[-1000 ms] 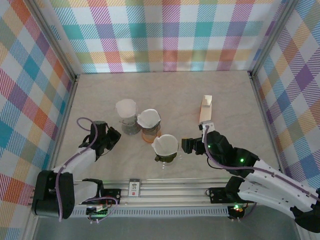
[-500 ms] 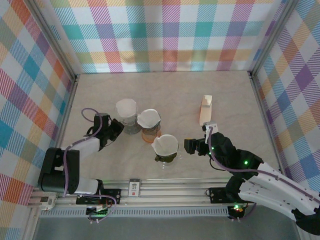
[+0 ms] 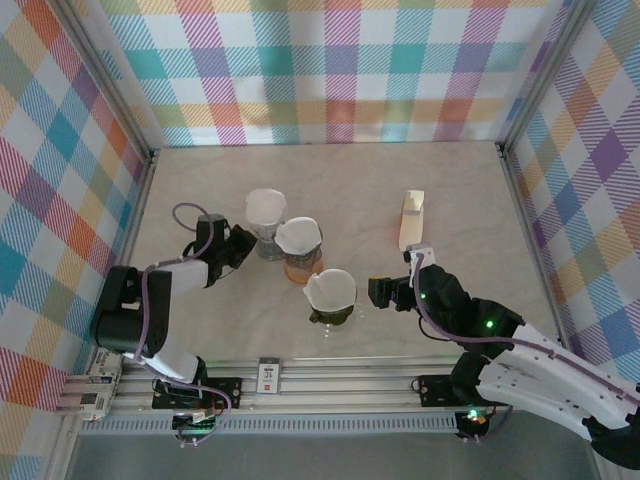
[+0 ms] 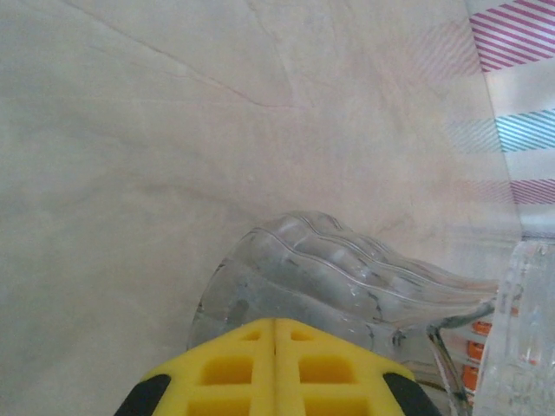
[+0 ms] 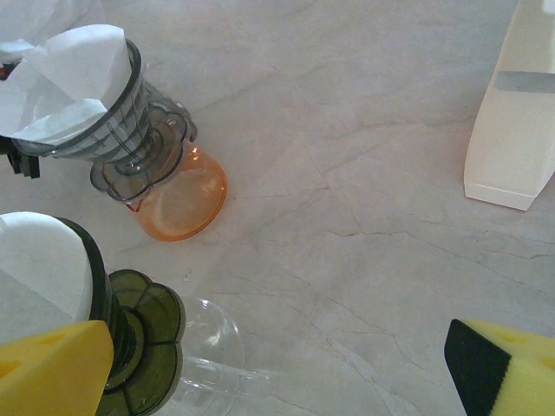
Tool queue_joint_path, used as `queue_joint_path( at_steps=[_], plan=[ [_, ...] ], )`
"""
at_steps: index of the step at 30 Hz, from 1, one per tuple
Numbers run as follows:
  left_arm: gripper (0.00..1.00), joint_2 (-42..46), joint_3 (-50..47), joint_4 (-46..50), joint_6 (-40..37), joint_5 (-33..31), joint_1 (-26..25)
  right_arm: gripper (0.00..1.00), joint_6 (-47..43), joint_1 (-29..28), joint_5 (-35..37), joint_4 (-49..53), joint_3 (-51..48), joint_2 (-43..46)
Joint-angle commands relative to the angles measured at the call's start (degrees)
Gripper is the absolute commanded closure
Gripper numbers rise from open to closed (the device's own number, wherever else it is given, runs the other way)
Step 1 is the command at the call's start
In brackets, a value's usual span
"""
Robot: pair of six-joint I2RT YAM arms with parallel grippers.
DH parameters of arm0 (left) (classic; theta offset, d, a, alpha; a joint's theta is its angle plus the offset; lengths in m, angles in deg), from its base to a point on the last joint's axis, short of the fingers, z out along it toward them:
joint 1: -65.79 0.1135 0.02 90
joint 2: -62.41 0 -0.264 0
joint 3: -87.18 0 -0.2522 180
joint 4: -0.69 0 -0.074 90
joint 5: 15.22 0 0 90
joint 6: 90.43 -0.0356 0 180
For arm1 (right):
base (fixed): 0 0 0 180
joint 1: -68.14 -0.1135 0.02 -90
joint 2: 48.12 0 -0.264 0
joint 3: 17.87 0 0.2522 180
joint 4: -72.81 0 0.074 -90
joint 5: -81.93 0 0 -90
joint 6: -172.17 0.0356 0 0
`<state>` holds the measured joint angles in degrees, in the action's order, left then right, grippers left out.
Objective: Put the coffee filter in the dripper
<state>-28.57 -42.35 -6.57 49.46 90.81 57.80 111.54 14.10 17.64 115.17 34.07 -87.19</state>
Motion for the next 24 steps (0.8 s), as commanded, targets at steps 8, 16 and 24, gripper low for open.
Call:
queue_joint_path(
  at_steps=[8, 16, 24],
  plan=[
    [1.00, -9.7, 10.0, -4.4, 1.8, 1.7, -4.7, 0.01, -0.2, 0.3, 1.5, 0.5, -0.5, -0.7],
    [1.00, -16.4, 17.6, -3.9, 1.9, 3.2, -8.0, 0.01, 0.4, 0.3, 1.6, 0.7, -0.6, -0.9],
    [1.00, -20.5, 22.6, -2.7, 1.6, 3.7, -10.0, 0.01, 1.1, 0.3, 1.7, 0.5, -0.6, -1.6]
  ],
)
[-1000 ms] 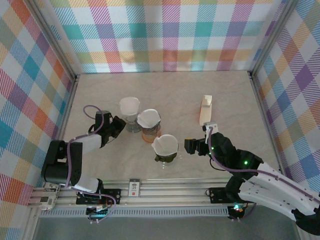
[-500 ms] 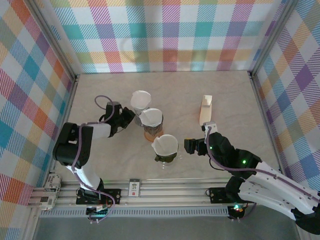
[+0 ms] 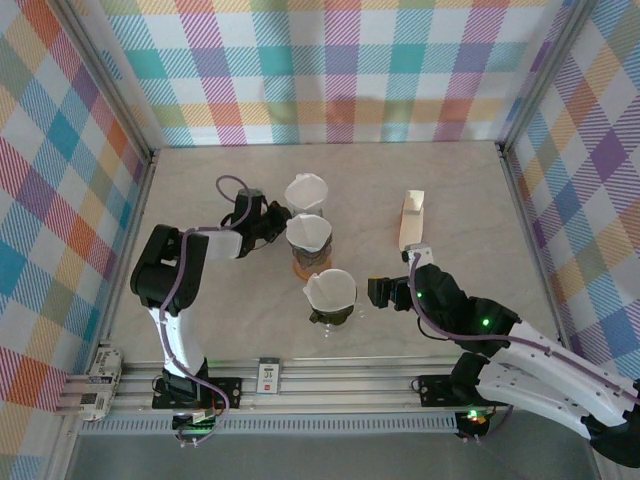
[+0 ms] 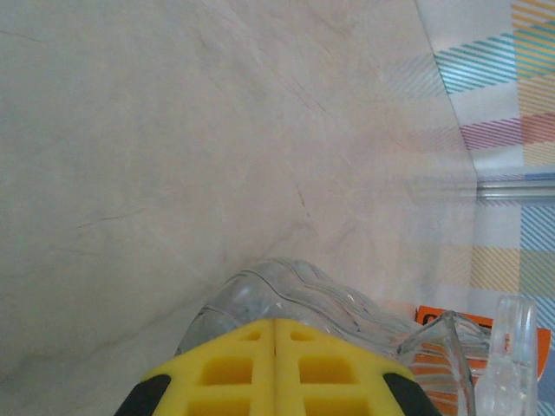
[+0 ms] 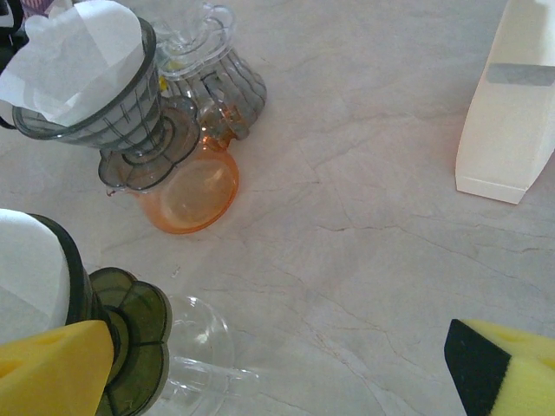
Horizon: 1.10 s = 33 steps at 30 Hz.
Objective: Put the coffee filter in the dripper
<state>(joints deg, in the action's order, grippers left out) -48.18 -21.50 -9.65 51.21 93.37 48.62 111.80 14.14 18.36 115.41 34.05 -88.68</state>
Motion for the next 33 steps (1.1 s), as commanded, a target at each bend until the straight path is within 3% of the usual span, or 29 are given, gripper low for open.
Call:
queue_joint_path(
  at_steps=[1, 5, 11, 18, 19, 20, 26, 30, 33],
  plan=[
    [1.00, -0.9, 1.7, 0.7, -0.3, 0.5, -0.9, 0.01, 0.9, 0.3, 1.0, 0.3, -0.6, -0.1],
    [1.00, 0.9, 0.2, 2.6, -0.9, -2.3, -0.1, 0.01, 1.2, 0.3, 0.9, 0.3, -0.5, -0.2],
    [0.75, 8.8, -4.9, 5.5, -2.3, -6.9, 2.6, 0.01, 1.2, 0.3, 1.1, -0.2, -0.4, -0.1],
    [0.29, 24.0, -10.7, 14.7, -7.6, -13.9, 5.0, 0.01, 0.9, 0.3, 1.7, -1.1, -0.4, 0.6],
    [0.09, 26.4, -10.7, 17.0, -8.7, -15.3, 4.7, 0.01, 0.8, 0.4, 1.8, -1.4, -0.6, 0.8],
    [0.00, 29.3, -10.4, 20.1, -10.1, -17.5, 4.5, 0.01, 0.7, 0.4, 1.8, -1.9, -0.7, 1.1],
    [0.00, 40.3, -7.1, 35.7, -20.0, -33.6, 2.5, 0.01, -0.1, 0.5, 2.7, -4.7, -2.5, 1.8],
    [0.00, 37.8, -3.6, 44.0, -28.2, -43.5, 2.4, 0.01, -0.8, 0.5, 2.5, -5.3, -2.7, 1.6],
    [0.00, 32.7, -2.7, 44.2, -36.0, -52.4, 2.6, 0.01, -1.1, 0.5, 2.9, -5.9, -3.3, 2.0]
  ],
)
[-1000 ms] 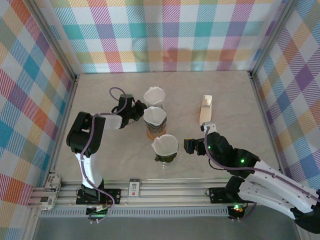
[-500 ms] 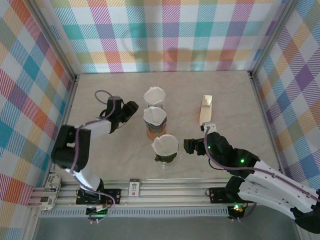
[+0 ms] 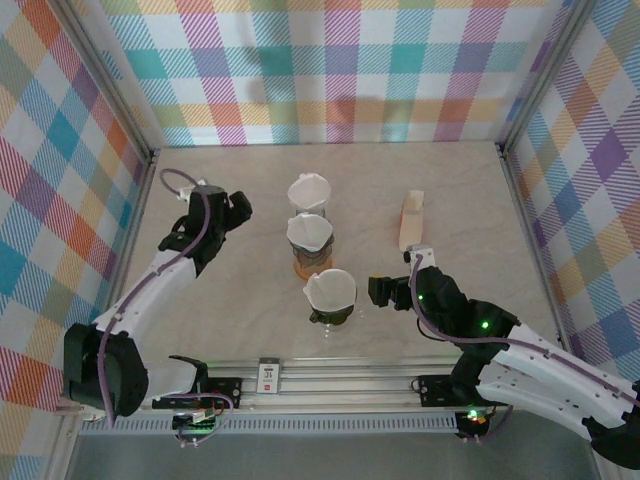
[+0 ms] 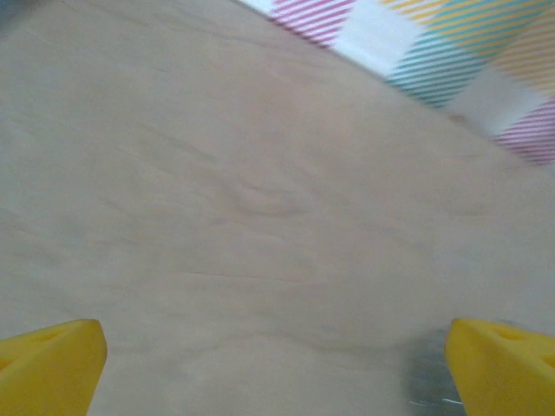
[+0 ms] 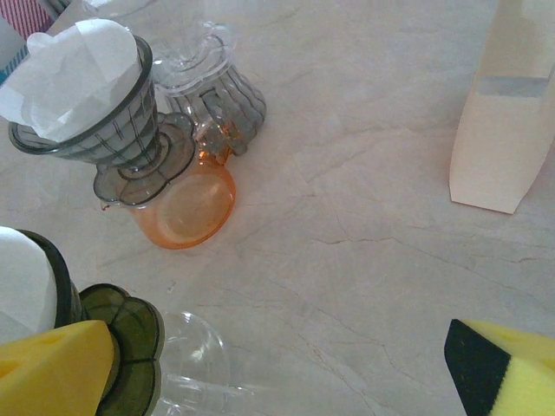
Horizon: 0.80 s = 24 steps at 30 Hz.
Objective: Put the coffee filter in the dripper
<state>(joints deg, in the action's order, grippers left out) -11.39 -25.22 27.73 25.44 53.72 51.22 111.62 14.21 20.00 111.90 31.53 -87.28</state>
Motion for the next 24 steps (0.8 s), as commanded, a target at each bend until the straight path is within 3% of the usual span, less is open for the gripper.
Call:
queue_joint_path(
  at_steps=[1, 5, 8, 10, 15, 19, 21, 24],
  plan=[
    [0.00, -5.4, 0.6, 5.2, -12.5, -13.7, 0.3, 0.01, -1.1, 0.4, 1.3, -2.6, -1.0, 0.8],
    [0.00, -6.9, -9.2, -12.8, -17.1, -18.5, 1.8, 0.01, -1.6, 0.4, 1.4, -2.7, -1.4, 1.6],
    [0.00, -5.6, -16.7, -27.4, -15.6, -12.9, 5.6, 0.01, -2.2, 0.4, 1.6, -2.4, -1.3, 2.1],
    [0.00, -6.2, -18.7, -33.9, -19.6, -11.5, 6.4, 0.01, -2.4, 0.4, 2.0, -2.1, -1.3, 2.4],
    [0.00, -10.8, -21.4, -40.4, -21.2, -4.2, 8.9, 0.01, -3.0, 0.5, 2.8, -3.3, -1.9, 3.4],
    [0.00, -12.5, -24.1, -45.8, -21.2, -2.7, 9.3, 0.01, -2.7, 0.4, 4.8, -4.2, -1.8, 2.8],
    [0.00, -11.8, -28.4, -53.5, -22.0, -1.2, 9.2, 0.01, -3.2, 0.4, 4.5, -4.4, -1.5, 2.4],
    [0.00, -11.4, -29.2, -54.5, -22.0, 0.4, 9.6, 0.01, -1.0, 0.4, 6.5, -3.8, -0.8, 1.5]
  ],
)
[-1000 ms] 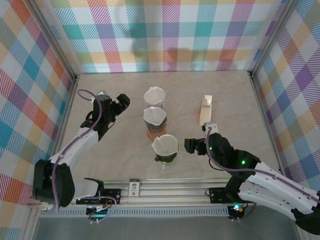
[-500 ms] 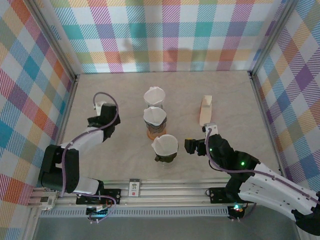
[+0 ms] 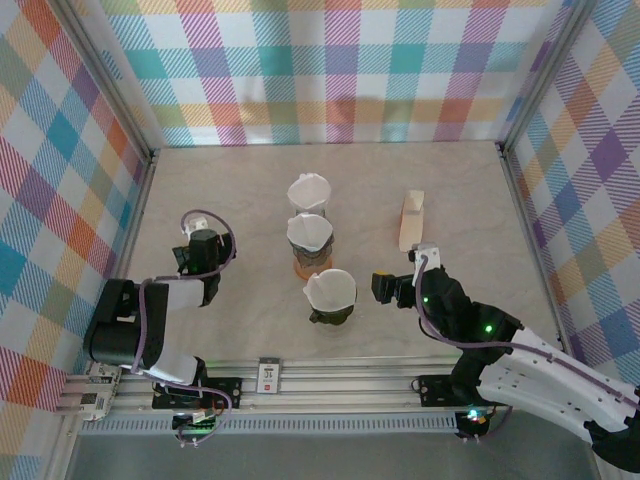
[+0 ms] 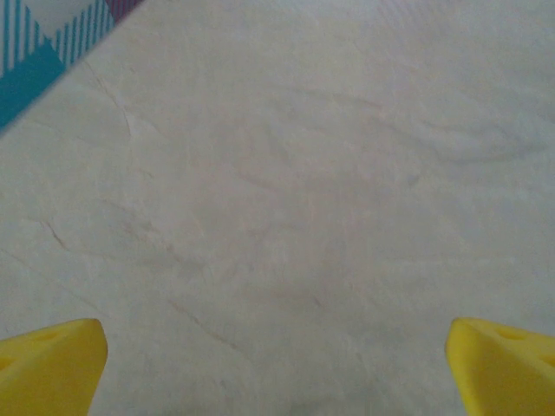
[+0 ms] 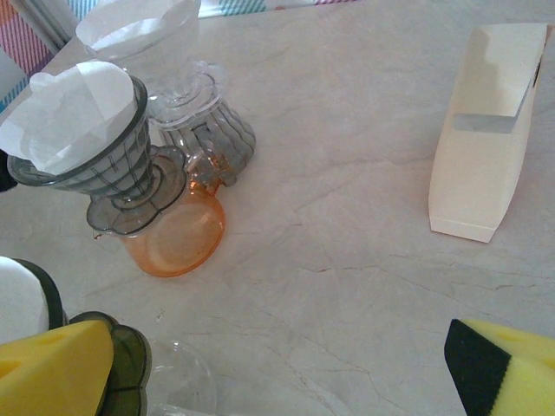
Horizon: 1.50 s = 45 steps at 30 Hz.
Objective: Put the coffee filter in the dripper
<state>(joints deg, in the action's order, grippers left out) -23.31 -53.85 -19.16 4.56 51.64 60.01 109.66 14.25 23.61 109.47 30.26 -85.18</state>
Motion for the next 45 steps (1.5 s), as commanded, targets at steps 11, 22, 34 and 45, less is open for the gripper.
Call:
queue_joint_path(
  at_steps=[11, 22, 34, 45],
  plan=[
    [0.00, -0.2, 0.1, -6.9, -2.0, 4.2, 0.8, 0.01, -4.0, 0.7, 5.8, -1.6, 6.1, -9.4],
    [0.00, -3.5, -2.6, -14.6, -3.5, 7.4, 0.8, 0.01, -15.6, 19.1, -0.1, -16.9, 1.1, -13.6],
    [0.00, -3.6, -2.3, -14.4, -3.8, 6.5, 0.4, 0.01, -27.0, 42.5, -12.2, -56.4, -13.2, -32.7],
    [0.00, -3.6, -2.2, -14.2, -3.7, 6.4, 0.3, 0.01, -28.5, 49.5, -23.2, -65.9, -8.8, -48.6]
  ],
)
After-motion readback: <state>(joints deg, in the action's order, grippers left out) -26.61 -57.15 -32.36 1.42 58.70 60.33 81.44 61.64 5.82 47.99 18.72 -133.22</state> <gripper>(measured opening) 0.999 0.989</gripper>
